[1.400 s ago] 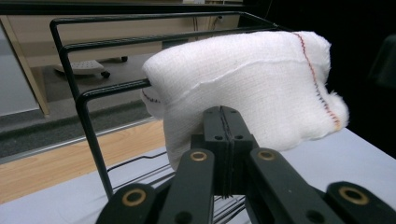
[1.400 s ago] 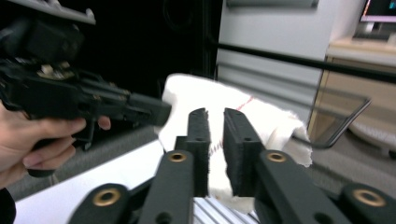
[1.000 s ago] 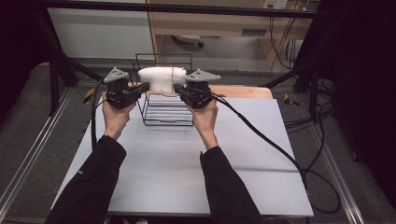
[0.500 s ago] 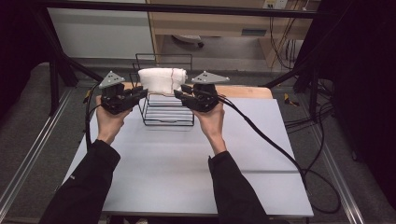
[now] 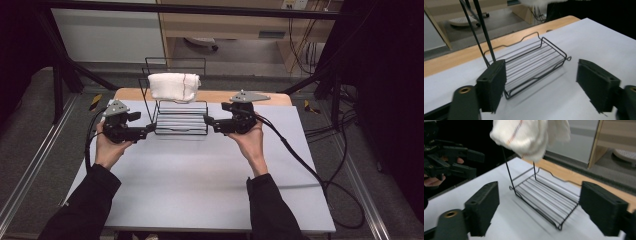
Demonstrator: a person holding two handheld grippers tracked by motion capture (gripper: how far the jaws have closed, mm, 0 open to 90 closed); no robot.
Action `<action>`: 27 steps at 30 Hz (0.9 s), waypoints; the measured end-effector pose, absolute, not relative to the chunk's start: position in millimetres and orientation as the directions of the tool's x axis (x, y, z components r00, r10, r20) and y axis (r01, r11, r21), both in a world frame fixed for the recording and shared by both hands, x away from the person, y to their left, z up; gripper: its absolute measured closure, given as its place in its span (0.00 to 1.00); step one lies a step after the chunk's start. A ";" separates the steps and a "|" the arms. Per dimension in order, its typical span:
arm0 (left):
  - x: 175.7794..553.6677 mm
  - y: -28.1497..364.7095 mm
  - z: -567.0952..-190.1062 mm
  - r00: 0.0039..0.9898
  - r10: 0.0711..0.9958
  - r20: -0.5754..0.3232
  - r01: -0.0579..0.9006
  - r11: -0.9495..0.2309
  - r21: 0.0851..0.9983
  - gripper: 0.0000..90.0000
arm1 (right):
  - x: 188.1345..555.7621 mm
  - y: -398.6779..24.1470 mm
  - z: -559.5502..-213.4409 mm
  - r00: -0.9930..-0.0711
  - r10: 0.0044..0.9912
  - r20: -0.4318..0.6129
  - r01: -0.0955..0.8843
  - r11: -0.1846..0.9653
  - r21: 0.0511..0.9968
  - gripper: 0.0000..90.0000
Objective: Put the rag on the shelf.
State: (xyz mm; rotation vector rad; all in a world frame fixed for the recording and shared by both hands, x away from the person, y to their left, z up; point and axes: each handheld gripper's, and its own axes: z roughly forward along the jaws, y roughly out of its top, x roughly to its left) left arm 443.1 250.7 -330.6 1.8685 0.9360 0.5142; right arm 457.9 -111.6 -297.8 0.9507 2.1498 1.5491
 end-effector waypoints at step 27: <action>390.6 285.8 -415.2 0.640 0.764 -0.076 0.462 -0.305 0.833 0.11 | 409.3 -207.1 -392.5 -0.698 0.692 0.184 0.424 0.193 0.885 0.00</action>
